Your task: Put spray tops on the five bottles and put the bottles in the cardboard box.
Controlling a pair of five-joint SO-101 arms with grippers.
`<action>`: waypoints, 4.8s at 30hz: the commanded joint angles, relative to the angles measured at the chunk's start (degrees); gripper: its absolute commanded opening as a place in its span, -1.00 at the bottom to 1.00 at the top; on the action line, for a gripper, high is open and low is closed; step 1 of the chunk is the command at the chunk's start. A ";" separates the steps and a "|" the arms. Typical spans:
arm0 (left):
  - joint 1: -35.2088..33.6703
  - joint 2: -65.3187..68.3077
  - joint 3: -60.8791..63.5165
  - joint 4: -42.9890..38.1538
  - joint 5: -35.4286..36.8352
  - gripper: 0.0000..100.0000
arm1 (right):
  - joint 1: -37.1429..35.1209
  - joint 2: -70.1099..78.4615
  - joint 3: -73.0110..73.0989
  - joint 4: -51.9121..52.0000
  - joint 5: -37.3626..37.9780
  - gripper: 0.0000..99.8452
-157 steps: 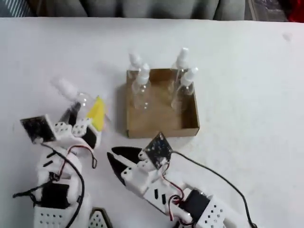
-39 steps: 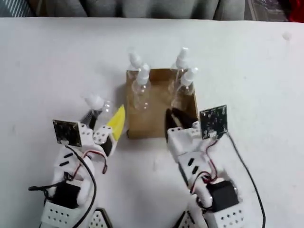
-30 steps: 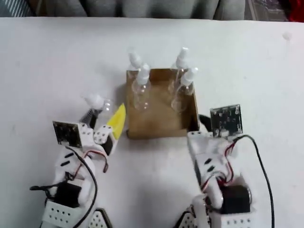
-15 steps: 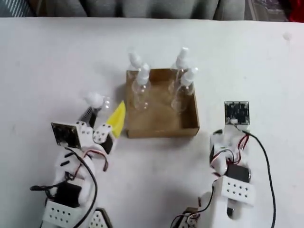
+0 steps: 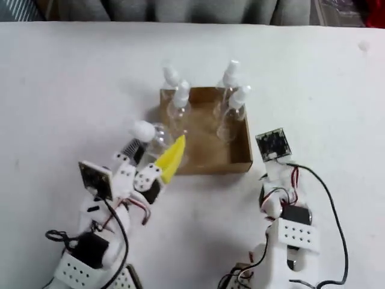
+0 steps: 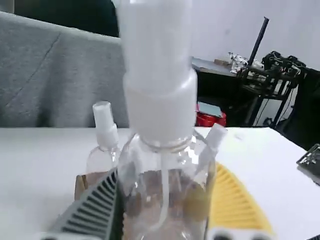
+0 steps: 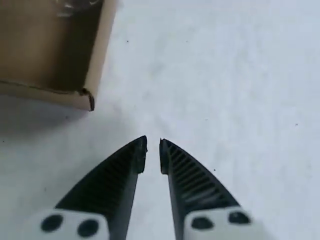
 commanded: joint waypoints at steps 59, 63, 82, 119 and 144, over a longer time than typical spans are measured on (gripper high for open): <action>-6.02 76.26 -15.21 -46.24 -4.84 -0.96 | -0.75 0.31 -0.35 -1.10 1.41 -0.96; -7.08 79.52 -15.12 -50.11 -4.84 -0.96 | -0.75 0.31 -0.35 -1.10 1.41 -0.96; -5.67 82.42 -13.36 -52.22 -10.46 -0.96 | -0.75 0.31 -0.26 -1.10 1.49 -0.96; -6.64 81.89 -10.37 -51.87 -10.29 -0.21 | -0.75 0.31 0.53 -2.15 3.34 -0.96; -10.86 55.60 -7.65 -25.32 -10.29 -0.21 | -0.84 0.31 0.53 -2.33 3.34 -0.96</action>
